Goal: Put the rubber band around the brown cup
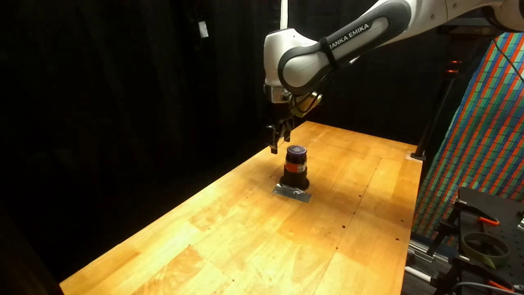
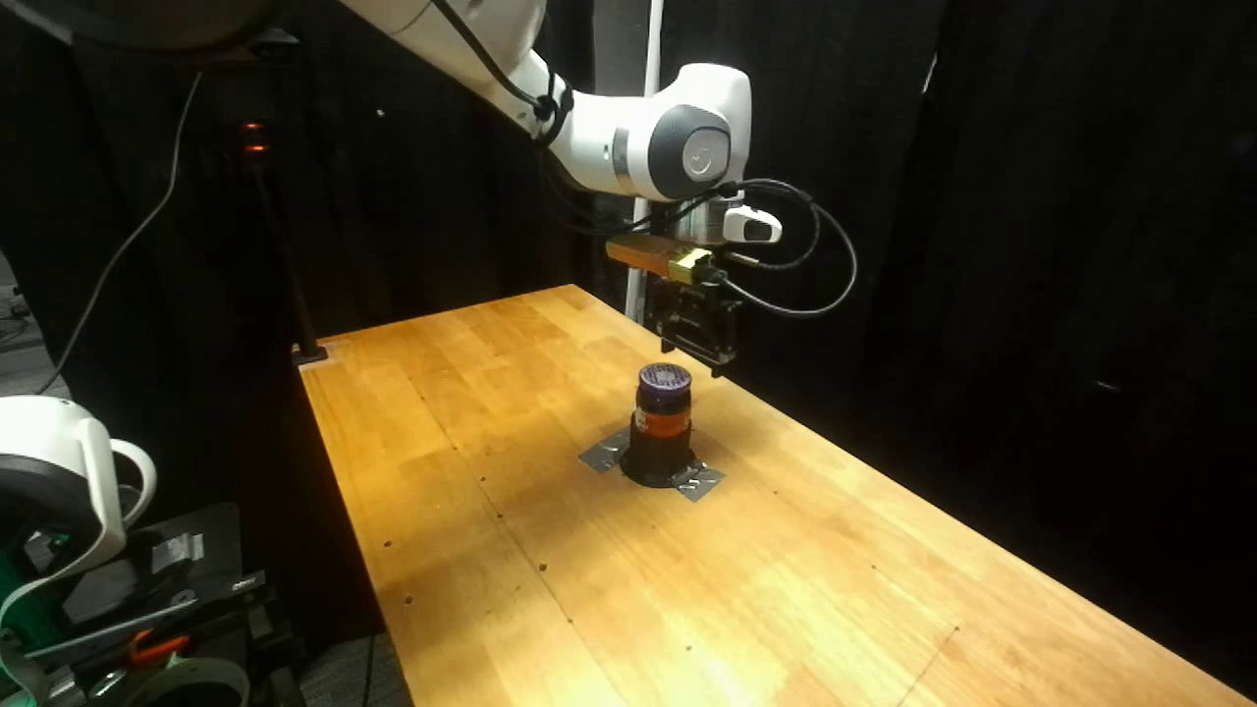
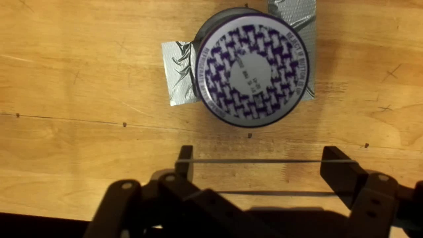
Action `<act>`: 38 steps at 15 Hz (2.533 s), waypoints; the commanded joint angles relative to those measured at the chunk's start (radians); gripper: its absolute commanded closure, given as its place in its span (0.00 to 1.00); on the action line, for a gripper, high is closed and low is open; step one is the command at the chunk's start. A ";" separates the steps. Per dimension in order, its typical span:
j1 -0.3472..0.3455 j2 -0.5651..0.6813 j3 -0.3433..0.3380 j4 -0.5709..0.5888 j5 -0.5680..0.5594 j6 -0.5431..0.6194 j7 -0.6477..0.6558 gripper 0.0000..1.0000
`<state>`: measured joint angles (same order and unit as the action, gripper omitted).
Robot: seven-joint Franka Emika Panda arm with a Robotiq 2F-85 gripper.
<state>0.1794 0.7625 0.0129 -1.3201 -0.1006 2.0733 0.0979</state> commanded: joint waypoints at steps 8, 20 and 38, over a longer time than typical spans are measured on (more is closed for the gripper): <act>0.033 0.191 -0.022 0.334 -0.045 -0.391 0.027 0.00; 0.032 0.143 -0.013 0.235 -0.040 -0.463 -0.039 0.00; -0.011 -0.193 0.006 -0.375 -0.048 -0.010 -0.077 0.00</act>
<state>0.1861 0.6640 0.0019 -1.5521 -0.1323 1.9865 0.0235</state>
